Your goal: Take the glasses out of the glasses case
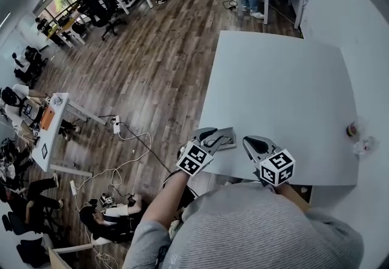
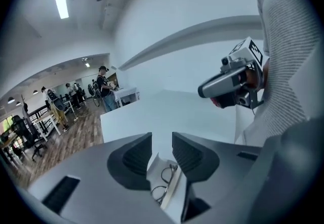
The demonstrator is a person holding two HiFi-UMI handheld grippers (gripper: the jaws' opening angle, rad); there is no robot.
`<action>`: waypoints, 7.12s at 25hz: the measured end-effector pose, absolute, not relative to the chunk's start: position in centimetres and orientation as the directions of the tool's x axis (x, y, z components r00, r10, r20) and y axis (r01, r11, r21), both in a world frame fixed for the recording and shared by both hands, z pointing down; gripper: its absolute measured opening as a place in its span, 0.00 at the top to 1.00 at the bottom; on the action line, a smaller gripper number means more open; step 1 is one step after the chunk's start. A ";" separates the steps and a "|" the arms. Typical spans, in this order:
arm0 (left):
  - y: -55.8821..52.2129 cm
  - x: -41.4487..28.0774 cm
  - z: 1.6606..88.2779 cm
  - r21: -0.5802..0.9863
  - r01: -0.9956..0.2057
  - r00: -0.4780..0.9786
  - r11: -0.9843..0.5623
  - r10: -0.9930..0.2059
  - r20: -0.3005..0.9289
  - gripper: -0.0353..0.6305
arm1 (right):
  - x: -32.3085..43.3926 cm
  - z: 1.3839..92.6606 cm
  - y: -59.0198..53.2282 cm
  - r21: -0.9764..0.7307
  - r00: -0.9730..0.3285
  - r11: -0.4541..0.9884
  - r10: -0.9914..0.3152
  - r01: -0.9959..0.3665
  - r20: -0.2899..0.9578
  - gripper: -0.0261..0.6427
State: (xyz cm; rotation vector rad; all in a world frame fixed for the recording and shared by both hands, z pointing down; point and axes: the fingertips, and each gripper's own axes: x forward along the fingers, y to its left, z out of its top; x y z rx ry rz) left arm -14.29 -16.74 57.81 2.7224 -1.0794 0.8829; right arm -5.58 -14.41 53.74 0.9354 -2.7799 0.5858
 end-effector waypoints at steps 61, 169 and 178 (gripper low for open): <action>-16.0 -14.3 75.4 -0.185 -0.313 0.302 -0.932 -0.282 0.910 0.78 | -3.8 56.2 -18.3 -0.332 -0.745 0.668 -0.583 -0.666 0.323 0.94; -19.3 -14.4 65.7 -0.115 -0.736 0.454 -0.667 -0.612 0.647 0.91 | -4.1 54.0 -17.3 -0.278 -0.745 0.693 -0.600 -0.666 0.291 0.94; -20.2 -13.7 57.4 -0.019 -0.808 0.527 -0.589 -0.737 0.422 0.91 | -4.1 53.8 -17.3 -0.277 -0.745 0.692 -0.606 -0.667 0.280 0.94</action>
